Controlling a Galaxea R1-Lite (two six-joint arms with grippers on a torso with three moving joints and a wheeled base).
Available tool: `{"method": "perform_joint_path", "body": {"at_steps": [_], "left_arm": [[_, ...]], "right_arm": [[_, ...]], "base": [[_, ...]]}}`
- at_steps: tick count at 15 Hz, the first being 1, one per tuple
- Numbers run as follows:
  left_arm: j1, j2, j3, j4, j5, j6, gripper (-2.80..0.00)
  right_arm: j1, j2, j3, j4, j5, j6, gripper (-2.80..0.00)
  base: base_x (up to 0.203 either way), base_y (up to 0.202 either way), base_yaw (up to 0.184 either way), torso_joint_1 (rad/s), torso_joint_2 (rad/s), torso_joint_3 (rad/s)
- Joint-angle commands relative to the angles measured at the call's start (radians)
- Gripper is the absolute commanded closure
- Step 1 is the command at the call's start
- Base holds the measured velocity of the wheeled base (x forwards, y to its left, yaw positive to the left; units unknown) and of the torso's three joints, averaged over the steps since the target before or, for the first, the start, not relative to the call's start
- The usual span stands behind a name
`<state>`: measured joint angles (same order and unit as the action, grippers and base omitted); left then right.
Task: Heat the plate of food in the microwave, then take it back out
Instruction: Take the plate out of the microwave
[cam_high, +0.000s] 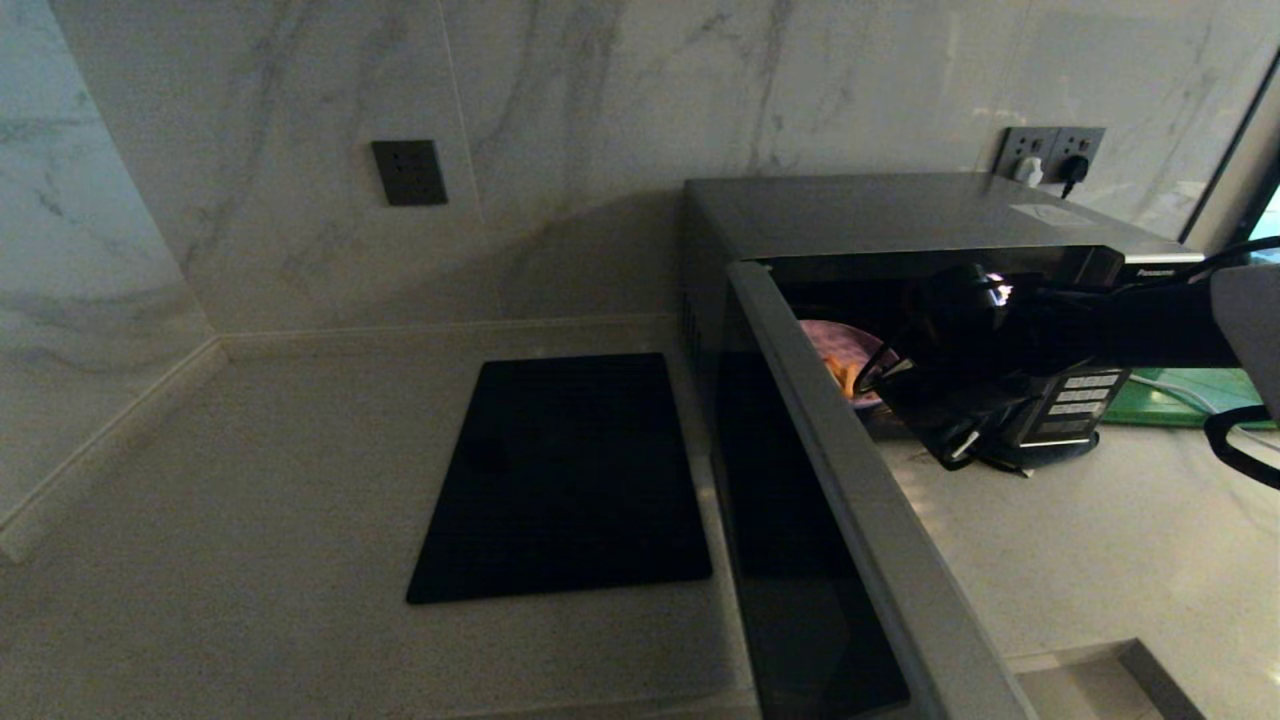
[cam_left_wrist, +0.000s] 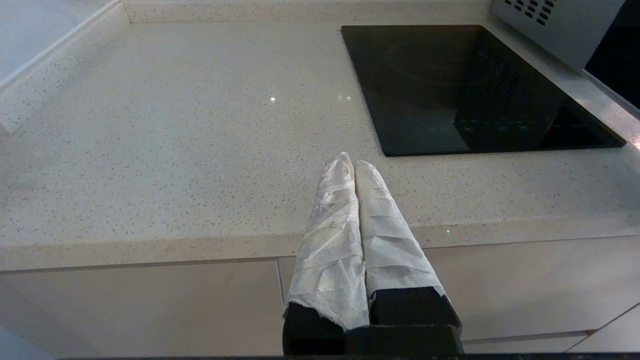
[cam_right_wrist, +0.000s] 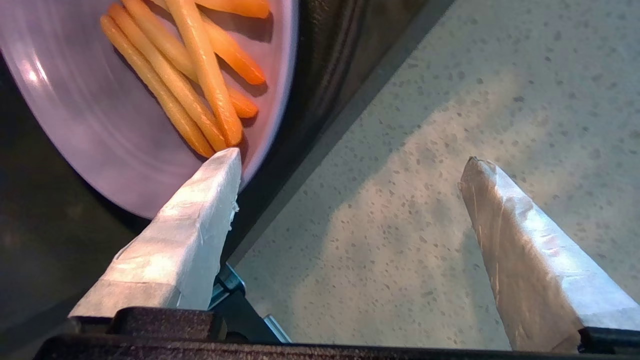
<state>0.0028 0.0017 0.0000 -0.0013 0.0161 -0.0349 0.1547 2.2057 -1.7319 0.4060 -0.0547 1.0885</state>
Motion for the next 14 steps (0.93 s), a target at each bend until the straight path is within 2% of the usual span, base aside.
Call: {"method": "perform_joint_path", "body": {"at_steps": [1, 8, 11, 14], "left_arm": [[0.000, 0.000, 0.000, 0.000, 0.000, 0.000, 0.00], [0.000, 0.000, 0.000, 0.000, 0.001, 0.000, 0.00], [0.000, 0.000, 0.000, 0.000, -0.001, 0.000, 0.00], [0.000, 0.000, 0.000, 0.000, 0.000, 0.000, 0.00]], "right_arm": [[0.000, 0.009, -0.012, 0.002, -0.001, 0.005, -2.80], [-0.001, 0.036, -0.037, 0.002, -0.004, 0.004, -2.80], [0.000, 0.060, -0.062, 0.003, -0.098, 0.005, -2.80], [0.000, 0.061, -0.098, 0.011, -0.147, 0.021, -2.80]], "base": [[0.000, 0.000, 0.000, 0.000, 0.00, 0.000], [0.000, 0.000, 0.000, 0.000, 0.00, 0.000], [0.000, 0.000, 0.000, 0.000, 0.00, 0.000], [0.000, 0.000, 0.000, 0.000, 0.00, 0.000]]}}
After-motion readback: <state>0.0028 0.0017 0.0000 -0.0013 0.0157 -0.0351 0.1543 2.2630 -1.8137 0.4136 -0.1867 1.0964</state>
